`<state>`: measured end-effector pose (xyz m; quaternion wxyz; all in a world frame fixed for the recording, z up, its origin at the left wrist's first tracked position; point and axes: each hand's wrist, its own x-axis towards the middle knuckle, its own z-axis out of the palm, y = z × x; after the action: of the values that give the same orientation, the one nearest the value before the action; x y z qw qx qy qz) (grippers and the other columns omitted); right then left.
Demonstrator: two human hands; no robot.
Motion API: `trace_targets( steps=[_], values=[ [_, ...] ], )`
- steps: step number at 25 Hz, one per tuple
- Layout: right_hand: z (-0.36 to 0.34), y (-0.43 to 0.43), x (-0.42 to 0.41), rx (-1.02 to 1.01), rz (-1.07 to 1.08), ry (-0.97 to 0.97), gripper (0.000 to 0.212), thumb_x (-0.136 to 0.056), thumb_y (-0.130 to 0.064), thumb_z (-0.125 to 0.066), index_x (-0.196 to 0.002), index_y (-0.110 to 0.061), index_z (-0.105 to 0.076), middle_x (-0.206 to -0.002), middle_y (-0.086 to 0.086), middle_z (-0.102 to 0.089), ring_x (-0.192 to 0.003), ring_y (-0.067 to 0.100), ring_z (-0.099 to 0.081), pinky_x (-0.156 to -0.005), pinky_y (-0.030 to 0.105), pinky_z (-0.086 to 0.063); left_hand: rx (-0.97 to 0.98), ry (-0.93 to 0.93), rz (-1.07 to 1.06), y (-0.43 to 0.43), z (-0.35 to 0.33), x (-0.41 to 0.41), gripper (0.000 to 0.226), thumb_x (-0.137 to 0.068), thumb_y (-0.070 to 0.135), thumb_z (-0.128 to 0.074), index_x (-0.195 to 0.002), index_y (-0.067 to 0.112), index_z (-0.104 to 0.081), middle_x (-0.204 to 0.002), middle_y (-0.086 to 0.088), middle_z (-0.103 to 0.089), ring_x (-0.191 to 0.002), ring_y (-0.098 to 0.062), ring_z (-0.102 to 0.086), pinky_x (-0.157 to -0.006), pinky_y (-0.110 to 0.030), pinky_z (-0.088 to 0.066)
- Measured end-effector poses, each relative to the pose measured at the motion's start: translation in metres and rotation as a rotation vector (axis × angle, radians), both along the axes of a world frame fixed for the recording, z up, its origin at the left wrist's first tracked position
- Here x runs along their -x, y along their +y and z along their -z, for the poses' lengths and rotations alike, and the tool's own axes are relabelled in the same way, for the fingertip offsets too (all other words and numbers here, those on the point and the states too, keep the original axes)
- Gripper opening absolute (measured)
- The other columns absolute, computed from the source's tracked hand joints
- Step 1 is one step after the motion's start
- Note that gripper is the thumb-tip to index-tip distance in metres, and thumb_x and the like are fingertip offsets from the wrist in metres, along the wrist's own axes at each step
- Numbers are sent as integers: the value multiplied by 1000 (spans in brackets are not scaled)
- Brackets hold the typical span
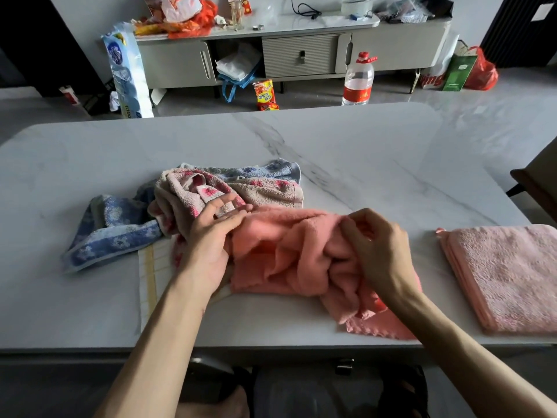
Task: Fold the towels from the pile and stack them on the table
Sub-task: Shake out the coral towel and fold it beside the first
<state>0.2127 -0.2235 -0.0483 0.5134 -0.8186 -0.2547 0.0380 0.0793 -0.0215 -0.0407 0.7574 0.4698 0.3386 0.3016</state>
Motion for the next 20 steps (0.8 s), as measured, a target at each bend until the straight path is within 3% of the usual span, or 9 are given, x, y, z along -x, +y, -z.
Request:
trace_targets(
  steps=[1,3,5,7,9,12,14,17,20],
  values=[
    [0,0,-2,-21,57,40,9,-89,-27,-63,-82,-25,-68,-75,-12,-70,-74,1,-63,-66,18,-45,-117,27,-66,1,3,0,36,-85,-5,-61,-113,18,-61,-98,-6,-71,-92,-15,-64,-81,-24,-51],
    [0,1,-3,-67,95,34,7,-90,-26,-61,-85,-25,-66,-77,-9,-70,-76,7,-64,-70,27,-48,-620,182,-139,-5,8,0,33,-81,6,-68,-107,25,-62,-104,1,-65,-91,-14,-59,-79,-24,-47],
    [-2,2,-2,-160,25,3,6,-91,-22,-57,-89,-21,-62,-85,-6,-69,-85,13,-64,-79,33,-50,-969,201,58,-21,8,-5,32,-80,14,-73,-108,26,-63,-99,7,-65,-86,-12,-61,-76,-23,-50],
    [-7,2,0,-343,-128,98,6,-95,-12,-52,-92,-13,-57,-91,5,-68,-88,18,-63,-84,36,-50,-1049,236,341,-36,8,-13,45,-78,19,-78,-120,18,-60,-108,11,-65,-95,-5,-60,-85,-12,-46],
    [-14,1,4,-502,-268,230,9,-100,-3,-45,-94,-9,-50,-91,22,-63,-86,21,-58,-83,34,-47,-1121,414,402,-38,16,-18,48,-78,23,-76,-122,16,-58,-112,9,-58,-103,-6,-55,-83,-6,-39],
    [-21,-2,5,-643,-261,348,8,-102,-4,-41,-97,-8,-46,-83,21,-60,-80,20,-57,-75,30,-48,-1238,697,309,-23,26,-10,24,-77,24,-69,-101,30,-68,-96,3,-65,-94,-19,-61,-82,-30,-46],
    [-17,-3,-3,-643,-80,352,11,-102,-7,-43,-94,-13,-48,-78,2,-60,-73,13,-54,-68,26,-47,-1093,583,224,-9,26,-2,20,-74,18,-67,-81,37,-69,-84,8,-73,-83,-16,-69,-72,-31,-52],
    [-1,-2,-23,-513,188,387,13,-98,-13,-51,-88,-21,-52,-78,-3,-54,-76,14,-49,-70,35,-42,-574,197,54,-7,3,4,25,-81,-2,-67,-82,23,-69,-67,15,-69,-66,2,-60,-56,-17,-47],
    [9,-3,-29,-349,223,293,14,-95,-19,-56,-84,-28,-55,-77,-7,-56,-75,12,-50,-74,39,-43,-199,33,-36,-8,-10,4,15,-85,4,-65,-82,18,-72,-70,9,-70,-72,-6,-63,-54,-23,-43]
  ],
)
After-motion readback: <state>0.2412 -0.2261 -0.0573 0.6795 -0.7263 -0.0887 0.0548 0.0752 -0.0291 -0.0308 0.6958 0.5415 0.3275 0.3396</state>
